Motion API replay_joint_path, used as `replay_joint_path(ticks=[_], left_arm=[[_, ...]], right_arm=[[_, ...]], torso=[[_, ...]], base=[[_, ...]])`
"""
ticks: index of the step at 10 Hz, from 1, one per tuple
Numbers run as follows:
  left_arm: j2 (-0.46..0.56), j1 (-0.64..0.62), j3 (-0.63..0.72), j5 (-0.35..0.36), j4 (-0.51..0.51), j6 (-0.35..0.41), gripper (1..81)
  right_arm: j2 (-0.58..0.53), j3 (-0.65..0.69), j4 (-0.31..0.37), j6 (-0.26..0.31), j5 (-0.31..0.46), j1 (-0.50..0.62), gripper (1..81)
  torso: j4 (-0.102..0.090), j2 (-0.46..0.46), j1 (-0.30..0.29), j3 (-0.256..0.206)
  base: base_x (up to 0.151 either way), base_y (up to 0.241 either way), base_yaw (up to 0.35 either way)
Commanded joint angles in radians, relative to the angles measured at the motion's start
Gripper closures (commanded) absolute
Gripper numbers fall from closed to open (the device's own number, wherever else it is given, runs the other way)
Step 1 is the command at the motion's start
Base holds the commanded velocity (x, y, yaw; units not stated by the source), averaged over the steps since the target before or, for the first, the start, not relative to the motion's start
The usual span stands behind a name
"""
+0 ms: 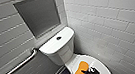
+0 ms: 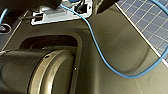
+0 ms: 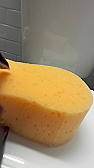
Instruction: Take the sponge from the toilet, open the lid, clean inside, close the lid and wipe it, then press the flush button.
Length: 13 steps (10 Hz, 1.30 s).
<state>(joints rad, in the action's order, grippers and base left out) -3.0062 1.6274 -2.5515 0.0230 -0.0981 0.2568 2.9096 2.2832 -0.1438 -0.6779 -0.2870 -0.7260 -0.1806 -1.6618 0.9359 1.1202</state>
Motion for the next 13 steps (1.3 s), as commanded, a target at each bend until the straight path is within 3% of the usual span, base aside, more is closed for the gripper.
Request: replay_joint_path(ticks=[1,4,5,8,13], left_arm=[[-0.001,0.032,0.007,-0.095,-0.006,-0.002,1.0],[0.001,0.032,0.007,-0.095,-0.006,-0.002,1.0],[-0.001,0.032,0.007,-0.095,-0.006,-0.002,1.0],[-0.004,0.032,0.007,-0.095,-0.005,-0.001,1.0],[-0.007,0.029,0.013,-0.092,-0.003,0.001,1.0]], right_arm=[[-0.013,-0.004,0.0,-0.009,0.144,0.061,1.0],[-0.013,-0.007,-0.002,-0.009,0.146,0.062,1.0],[-0.013,-0.002,-0.002,-0.009,0.146,0.062,81.1],[-0.051,-0.056,-0.022,-0.008,0.143,0.07,81.1],[-0.31,-0.444,-0.037,-0.02,0.109,0.187,81.1]], torso=[[0.0,0.0,0.0,0.0],[0.0,0.0,0.0,0.0],[0.0,0.0,0.0,0.0],[0.0,0.0,0.0,0.0],[0.0,0.0,0.0,0.0]], base=[[0.0,0.0,0.0],[0.0,0.0,0.0],[0.0,0.0,0.0],[0.0,0.0,0.0],[0.0,0.0,0.0]])
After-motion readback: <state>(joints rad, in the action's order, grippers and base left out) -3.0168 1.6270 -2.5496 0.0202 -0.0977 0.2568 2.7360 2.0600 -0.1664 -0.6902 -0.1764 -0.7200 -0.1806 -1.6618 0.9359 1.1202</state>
